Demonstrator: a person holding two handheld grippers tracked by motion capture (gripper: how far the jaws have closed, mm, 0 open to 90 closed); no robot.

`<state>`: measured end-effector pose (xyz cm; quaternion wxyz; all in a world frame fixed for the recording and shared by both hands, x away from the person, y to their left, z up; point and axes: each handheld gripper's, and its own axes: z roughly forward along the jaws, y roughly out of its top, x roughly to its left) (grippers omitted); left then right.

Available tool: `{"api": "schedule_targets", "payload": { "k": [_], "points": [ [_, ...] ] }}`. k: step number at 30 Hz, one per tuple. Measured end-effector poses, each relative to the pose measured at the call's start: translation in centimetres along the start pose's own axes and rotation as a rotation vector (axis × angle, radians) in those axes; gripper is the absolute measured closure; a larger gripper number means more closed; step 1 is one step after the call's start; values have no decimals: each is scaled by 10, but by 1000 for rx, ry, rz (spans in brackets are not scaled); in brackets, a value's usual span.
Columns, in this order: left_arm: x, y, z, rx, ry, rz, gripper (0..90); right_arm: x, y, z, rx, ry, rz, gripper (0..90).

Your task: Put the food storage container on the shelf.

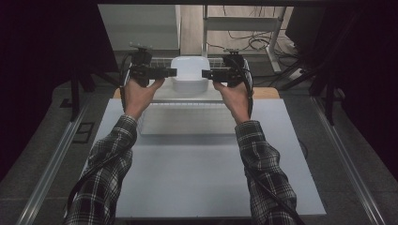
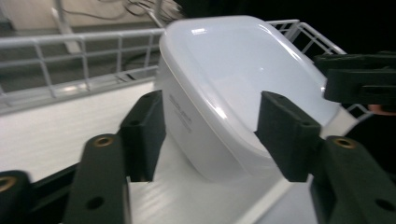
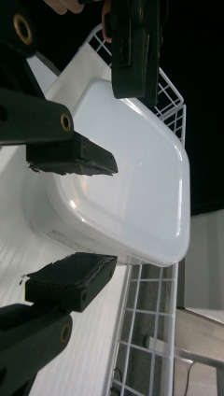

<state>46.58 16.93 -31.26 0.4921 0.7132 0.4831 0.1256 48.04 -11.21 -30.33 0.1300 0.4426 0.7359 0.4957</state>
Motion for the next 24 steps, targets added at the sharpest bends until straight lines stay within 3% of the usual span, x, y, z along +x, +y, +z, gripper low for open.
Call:
{"api": "schedule_targets", "payload": {
  "k": [3, 4, 5, 6, 10, 14, 19, 24],
  "points": [
    [-4, -1, -3, -38, -36, 22, 321, 1, 1, -1, -9, -16, -40, 376],
    [-5, -1, -4, -42, -52, 32, 264, 1, 1, -3, -18, -9, -68, 286],
    [-6, -1, -5, -40, -66, 40, 264, 1, 1, -3, -18, -9, -68, 286],
    [-8, -1, -6, -40, -74, 48, 182, 0, -1, -4, -31, 11, -78, 204],
    [-15, -9, -8, -20, -91, 96, 131, 0, -5, -7, -42, 41, -90, 98],
    [-23, -22, -8, -1, -116, 149, 65, 5, -17, -12, -34, 25, -154, 30],
    [-28, -32, -7, 2, -125, 173, 50, 7, -24, -17, -38, 56, -159, 8],
    [-33, -42, -12, 5, -122, 225, 42, 12, -33, -23, -41, 71, -183, 4]
  ]
}}
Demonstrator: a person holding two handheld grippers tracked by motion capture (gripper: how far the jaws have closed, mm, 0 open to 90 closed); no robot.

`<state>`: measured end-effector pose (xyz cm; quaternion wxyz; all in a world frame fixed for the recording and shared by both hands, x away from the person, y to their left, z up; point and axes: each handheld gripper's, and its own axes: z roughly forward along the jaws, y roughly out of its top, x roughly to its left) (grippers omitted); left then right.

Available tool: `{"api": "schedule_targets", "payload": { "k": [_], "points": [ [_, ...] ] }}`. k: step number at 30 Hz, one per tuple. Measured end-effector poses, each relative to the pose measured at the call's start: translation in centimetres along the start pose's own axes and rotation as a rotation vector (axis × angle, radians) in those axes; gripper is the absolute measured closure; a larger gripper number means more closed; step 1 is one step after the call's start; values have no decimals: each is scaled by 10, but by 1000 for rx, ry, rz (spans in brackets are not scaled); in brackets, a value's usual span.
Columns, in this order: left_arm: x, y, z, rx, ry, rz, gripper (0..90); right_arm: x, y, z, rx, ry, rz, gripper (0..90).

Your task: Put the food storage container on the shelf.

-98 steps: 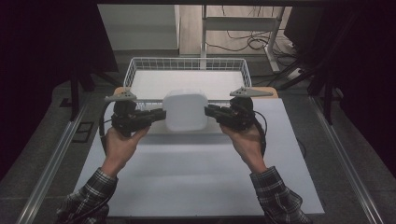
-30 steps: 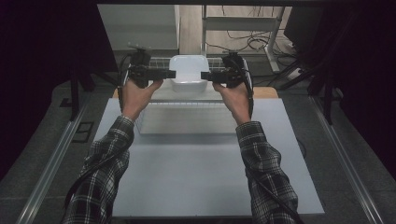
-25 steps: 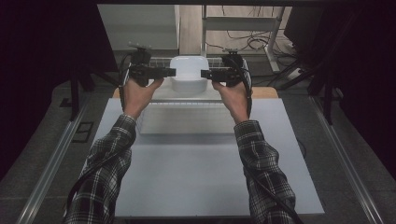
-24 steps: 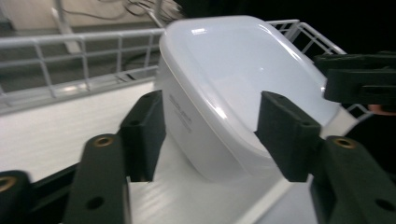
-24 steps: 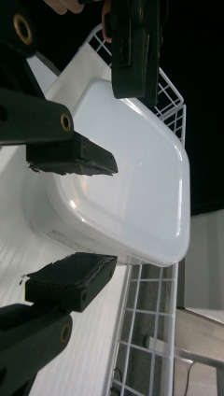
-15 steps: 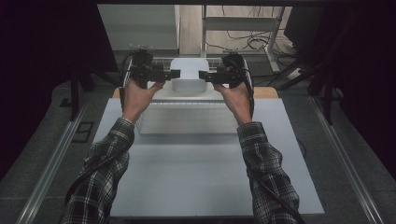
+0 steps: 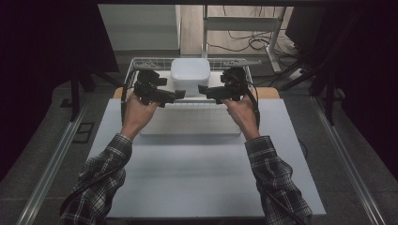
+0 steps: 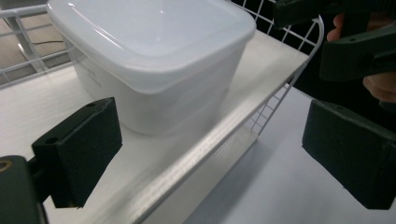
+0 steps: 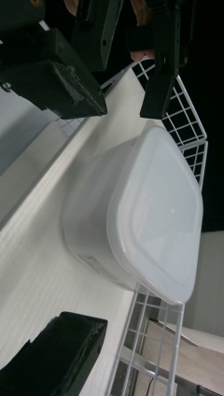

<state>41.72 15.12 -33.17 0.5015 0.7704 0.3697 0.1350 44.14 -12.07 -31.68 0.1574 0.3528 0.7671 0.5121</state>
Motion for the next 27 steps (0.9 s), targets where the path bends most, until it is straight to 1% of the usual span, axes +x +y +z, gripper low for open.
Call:
{"api": "schedule_targets", "payload": {
  "k": [2, 4, 7, 8, 9, 10, 15, 18, 20, 27],
  "points": [
    [-3, -4, -2, 3, 5, 17, 42, 1, -1, -1, 0, 3, -5, 4],
    [-5, -8, -5, -5, 3, 27, 40, 4, -4, -3, 4, 9, -14, 4],
    [-7, -15, -9, -17, -11, 26, 35, 8, -9, -6, 7, 12, -41, 4],
    [-8, -18, -10, -21, -16, 24, 35, 10, -13, -7, 13, 10, -63, 4],
    [-9, -21, -11, -26, -22, 20, 35, 10, -13, -7, 13, 10, -63, 4],
    [-9, -24, -12, -27, -30, 18, 32, 13, -17, -8, 20, 10, -78, 4],
    [-14, -38, -12, -18, -42, 22, 29, 16, -25, -11, 28, 21, -90, 4],
    [-17, -47, -12, -22, -53, 33, 25, 19, -32, -12, 32, 35, -97, 4],
    [-19, -52, -12, -21, -51, 39, 24, 22, -39, -14, 33, 40, -111, 3],
    [-28, -66, -10, -15, -54, 53, 23, 28, -51, -15, 43, 57, -131, 2]
  ]
}}
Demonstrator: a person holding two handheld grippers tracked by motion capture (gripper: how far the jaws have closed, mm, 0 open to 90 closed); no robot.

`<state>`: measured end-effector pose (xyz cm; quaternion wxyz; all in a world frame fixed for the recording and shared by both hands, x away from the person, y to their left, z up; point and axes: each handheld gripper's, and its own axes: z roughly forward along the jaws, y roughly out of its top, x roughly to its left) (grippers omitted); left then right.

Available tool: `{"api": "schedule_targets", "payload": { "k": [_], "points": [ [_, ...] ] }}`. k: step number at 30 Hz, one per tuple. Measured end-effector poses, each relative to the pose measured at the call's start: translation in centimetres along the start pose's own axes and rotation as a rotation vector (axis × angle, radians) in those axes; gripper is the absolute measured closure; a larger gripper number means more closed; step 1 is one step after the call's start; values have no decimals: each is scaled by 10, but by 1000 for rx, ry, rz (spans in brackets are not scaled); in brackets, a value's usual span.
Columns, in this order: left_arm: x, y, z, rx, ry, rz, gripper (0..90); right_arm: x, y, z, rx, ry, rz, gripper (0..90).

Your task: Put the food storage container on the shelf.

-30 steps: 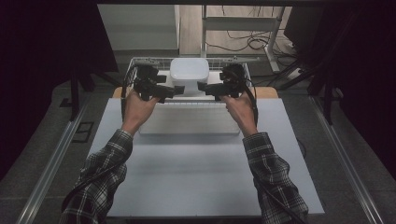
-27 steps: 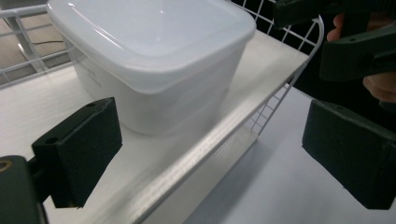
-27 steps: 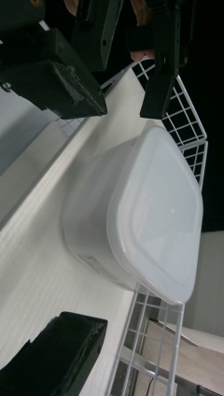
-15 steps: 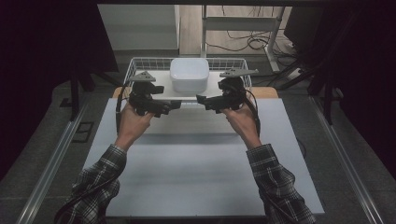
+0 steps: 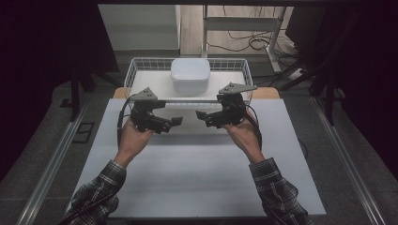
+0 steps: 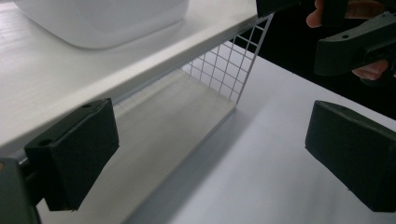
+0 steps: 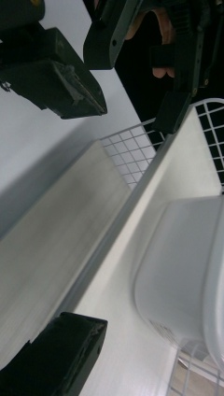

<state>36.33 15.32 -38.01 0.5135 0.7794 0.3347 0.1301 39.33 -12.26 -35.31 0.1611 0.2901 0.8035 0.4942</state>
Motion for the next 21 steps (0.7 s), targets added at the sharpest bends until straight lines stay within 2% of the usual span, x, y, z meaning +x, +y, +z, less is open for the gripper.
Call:
{"api": "schedule_targets", "payload": {
  "k": [7, 12, 15, 19, 21],
  "points": [
    [-8, -14, 1, 7, -2, 9, 21, 6, -14, 2, 0, 10, -7, 1],
    [-10, -32, 4, 15, -6, -6, 19, 9, -29, 3, 15, 11, -15, 0],
    [-10, -38, 5, 17, -7, -7, 18, 9, -33, 3, 15, 15, -16, 0],
    [-11, -47, 5, 21, -17, -14, 17, 10, -41, 3, 16, 22, -15, 0],
    [-11, -51, 5, 31, -35, -24, 16, 12, -46, 3, 20, 26, -19, 0]
  ]
}}
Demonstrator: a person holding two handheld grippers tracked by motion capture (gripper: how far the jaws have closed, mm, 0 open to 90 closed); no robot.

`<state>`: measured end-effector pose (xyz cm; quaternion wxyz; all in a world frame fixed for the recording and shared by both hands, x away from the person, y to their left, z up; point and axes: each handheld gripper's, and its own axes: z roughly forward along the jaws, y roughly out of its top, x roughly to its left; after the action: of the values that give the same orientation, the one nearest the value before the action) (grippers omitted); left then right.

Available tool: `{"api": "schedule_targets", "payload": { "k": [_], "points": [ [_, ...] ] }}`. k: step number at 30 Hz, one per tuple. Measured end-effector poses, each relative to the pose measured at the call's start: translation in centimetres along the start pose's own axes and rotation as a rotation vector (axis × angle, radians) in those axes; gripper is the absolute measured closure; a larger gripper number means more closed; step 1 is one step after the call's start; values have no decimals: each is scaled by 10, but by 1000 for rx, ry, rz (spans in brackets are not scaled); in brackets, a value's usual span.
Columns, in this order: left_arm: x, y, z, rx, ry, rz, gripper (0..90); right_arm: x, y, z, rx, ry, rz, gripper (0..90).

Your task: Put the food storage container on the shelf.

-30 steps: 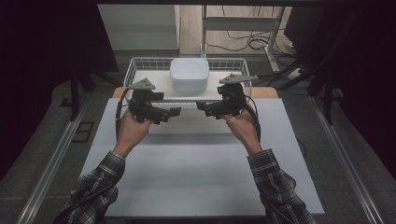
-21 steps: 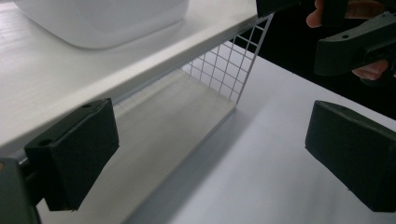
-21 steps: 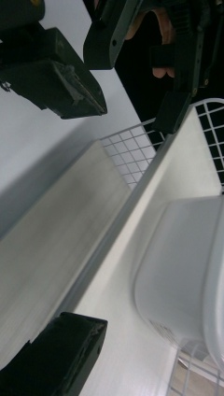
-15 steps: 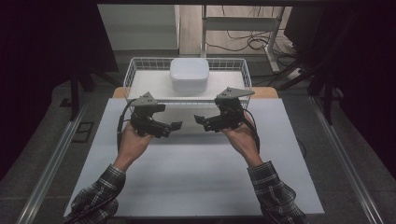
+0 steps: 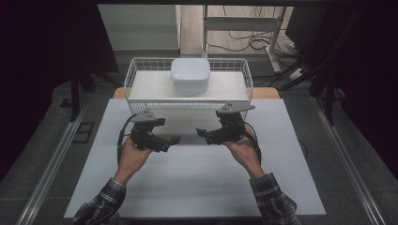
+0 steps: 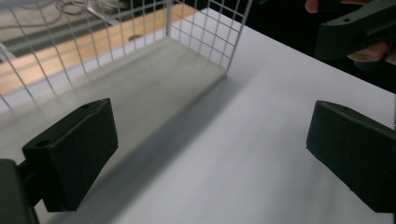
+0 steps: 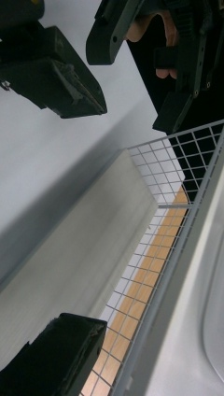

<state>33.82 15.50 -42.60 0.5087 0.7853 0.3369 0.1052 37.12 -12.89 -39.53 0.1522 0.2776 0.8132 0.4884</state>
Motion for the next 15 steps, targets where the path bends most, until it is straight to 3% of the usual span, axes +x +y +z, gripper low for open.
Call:
{"api": "schedule_targets", "payload": {
  "k": [2, 6, 15],
  "points": [
    [-1, -4, 2, 26, -35, -1, 3, 1, -4, 0, 2, -4, -4, 0],
    [-5, -13, 6, 64, -48, 19, 0, 2, -11, 0, 7, -7, -6, 0],
    [-10, -34, 6, 41, -84, -11, 0, 3, -25, -1, 27, -2, -5, 0]
  ]
}}
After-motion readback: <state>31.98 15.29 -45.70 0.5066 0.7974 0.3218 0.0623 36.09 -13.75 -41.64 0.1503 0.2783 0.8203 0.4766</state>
